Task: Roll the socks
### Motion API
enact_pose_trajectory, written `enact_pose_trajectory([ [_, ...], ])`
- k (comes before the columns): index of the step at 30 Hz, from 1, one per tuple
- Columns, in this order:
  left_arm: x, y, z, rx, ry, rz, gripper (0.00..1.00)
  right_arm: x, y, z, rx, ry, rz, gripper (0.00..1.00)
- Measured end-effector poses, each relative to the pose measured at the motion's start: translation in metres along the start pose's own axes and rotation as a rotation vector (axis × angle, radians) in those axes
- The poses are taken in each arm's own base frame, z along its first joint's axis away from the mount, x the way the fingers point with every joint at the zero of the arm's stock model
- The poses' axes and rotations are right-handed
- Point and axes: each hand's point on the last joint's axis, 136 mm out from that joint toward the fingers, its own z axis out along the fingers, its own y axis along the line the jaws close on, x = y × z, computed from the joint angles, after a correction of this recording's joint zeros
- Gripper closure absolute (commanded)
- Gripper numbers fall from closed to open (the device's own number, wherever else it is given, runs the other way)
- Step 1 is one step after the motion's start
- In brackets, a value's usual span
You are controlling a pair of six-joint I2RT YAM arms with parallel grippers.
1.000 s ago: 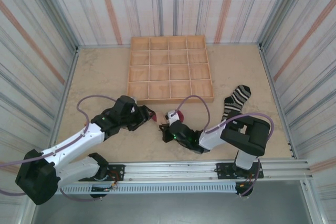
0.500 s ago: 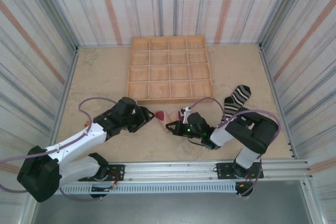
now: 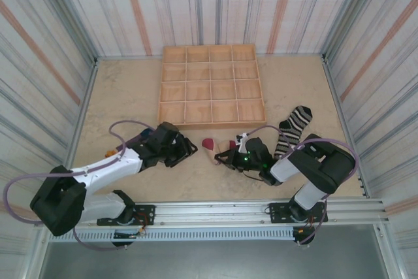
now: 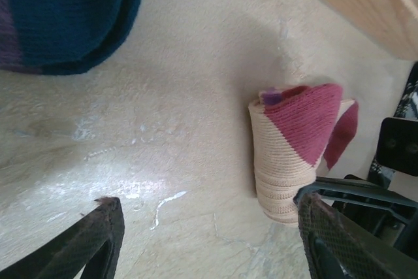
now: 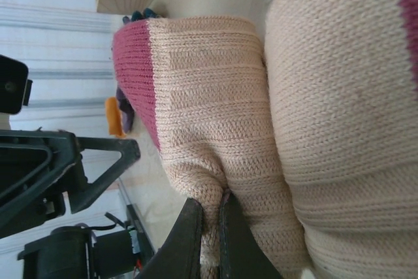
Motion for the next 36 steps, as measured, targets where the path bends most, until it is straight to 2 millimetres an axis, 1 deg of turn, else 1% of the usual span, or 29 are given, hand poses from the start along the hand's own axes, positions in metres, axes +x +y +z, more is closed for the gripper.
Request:
enact_pose_trajectory([
  [3,0.001,-0.005,0.007,-0.001,0.011,0.019,0.32,0.000,-0.002,-0.004,-0.010,0.004,0.021,1.00],
  [8,0.001,-0.013,0.015,-0.002,0.021,0.037,0.32,0.002,-0.004,-0.008,-0.023,0.012,0.025,1.00],
  [13,0.004,-0.027,0.025,0.017,0.033,0.077,0.31,0.003,-0.004,-0.007,-0.037,0.022,0.023,1.00],
  [16,0.011,-0.035,0.034,0.036,0.044,0.106,0.30,0.003,-0.004,-0.006,-0.043,0.026,0.021,1.00],
  [19,0.018,-0.040,0.045,0.039,0.061,0.128,0.31,0.003,-0.004,-0.006,-0.048,0.027,0.019,1.00],
  [24,0.023,-0.048,0.063,0.037,0.071,0.146,0.35,0.004,-0.004,-0.005,-0.055,0.028,0.016,1.00],
  [31,0.019,-0.051,0.078,0.011,0.062,0.132,0.62,0.005,-0.004,-0.003,-0.077,0.034,0.008,1.00],
  [36,0.016,-0.052,0.078,-0.022,0.060,0.132,0.87,0.005,-0.003,0.000,-0.095,0.039,-0.001,1.00],
])
